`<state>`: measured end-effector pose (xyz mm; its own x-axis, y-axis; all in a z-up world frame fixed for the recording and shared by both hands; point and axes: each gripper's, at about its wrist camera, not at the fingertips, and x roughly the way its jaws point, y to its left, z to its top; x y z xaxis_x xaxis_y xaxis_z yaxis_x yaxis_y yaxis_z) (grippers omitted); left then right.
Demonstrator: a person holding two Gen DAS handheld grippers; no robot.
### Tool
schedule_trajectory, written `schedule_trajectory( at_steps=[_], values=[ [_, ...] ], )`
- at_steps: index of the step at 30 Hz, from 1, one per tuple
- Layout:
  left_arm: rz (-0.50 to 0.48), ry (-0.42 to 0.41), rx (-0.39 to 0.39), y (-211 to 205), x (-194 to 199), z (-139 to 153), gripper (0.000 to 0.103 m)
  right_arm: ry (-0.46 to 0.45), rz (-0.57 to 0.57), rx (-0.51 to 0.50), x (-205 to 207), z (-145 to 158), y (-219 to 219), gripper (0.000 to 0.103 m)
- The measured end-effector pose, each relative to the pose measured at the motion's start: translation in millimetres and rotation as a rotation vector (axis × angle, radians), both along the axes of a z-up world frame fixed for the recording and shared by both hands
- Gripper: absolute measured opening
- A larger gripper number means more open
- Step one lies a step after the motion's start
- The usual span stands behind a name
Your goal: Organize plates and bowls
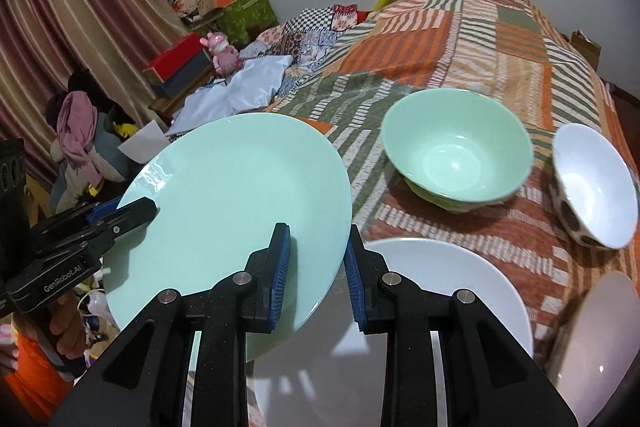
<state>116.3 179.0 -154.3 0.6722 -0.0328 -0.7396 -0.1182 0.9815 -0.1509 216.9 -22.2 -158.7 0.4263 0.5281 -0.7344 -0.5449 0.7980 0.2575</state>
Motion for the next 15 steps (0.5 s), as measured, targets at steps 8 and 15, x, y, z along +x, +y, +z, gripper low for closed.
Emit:
schedule_trajectory(
  at_steps=[8,15],
  values=[
    [-0.034,-0.006,-0.002,-30.8,-3.2,6.8,0.026,-0.011,-0.039,0.029,-12.6,3.5,-30.2,0.024],
    [-0.075,-0.002,-0.004,-57.5,-3.3,6.6,0.026,-0.005,-0.084,0.043,-23.7,1.2,-57.6,0.024]
  ],
)
